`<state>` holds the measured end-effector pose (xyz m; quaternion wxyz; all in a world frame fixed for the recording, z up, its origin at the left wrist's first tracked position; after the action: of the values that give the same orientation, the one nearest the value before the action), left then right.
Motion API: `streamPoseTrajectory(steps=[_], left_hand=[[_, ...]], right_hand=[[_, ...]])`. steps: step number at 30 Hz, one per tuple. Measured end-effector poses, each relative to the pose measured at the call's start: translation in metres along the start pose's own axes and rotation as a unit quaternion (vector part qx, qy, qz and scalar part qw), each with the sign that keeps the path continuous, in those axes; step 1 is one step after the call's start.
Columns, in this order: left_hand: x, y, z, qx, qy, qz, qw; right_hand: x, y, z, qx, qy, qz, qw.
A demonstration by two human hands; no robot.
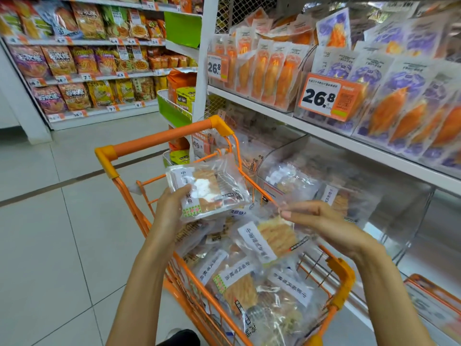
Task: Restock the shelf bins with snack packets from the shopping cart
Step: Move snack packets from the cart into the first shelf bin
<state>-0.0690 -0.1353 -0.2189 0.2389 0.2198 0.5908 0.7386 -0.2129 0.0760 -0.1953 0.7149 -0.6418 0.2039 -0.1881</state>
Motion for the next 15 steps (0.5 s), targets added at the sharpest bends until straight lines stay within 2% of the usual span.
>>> streamPoseTrajectory(steps=[5,8,11,15], left_hand=[[0.027,-0.005,0.003,0.028,-0.047,-0.089,0.995],[0.048,-0.011,0.006,0.021,-0.098,-0.106,0.989],[0.067,-0.018,0.010,0.023,-0.127,-0.118,0.985],[0.072,-0.026,0.014,-0.010,-0.113,-0.121,0.986]], right_hand=[[-0.004,0.004,0.001,0.028,0.042,-0.126,0.991],[-0.005,0.006,-0.007,0.005,0.137,-0.184,0.973],[-0.011,0.009,-0.010,-0.044,0.257,-0.166,0.951],[-0.002,0.011,-0.016,-0.078,0.275,-0.112,0.952]])
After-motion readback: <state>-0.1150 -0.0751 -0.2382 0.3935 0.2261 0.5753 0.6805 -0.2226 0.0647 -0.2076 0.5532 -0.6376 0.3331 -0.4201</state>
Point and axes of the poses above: each hand's wrist, its own z-axis away from the middle knuckle, its own x-axis out of the palm, y = z × x, the point moved 9 cm from there along -z, towards the middle knuckle, and after that the axes turned 14 degrees about -z, right-handed, at the moved point
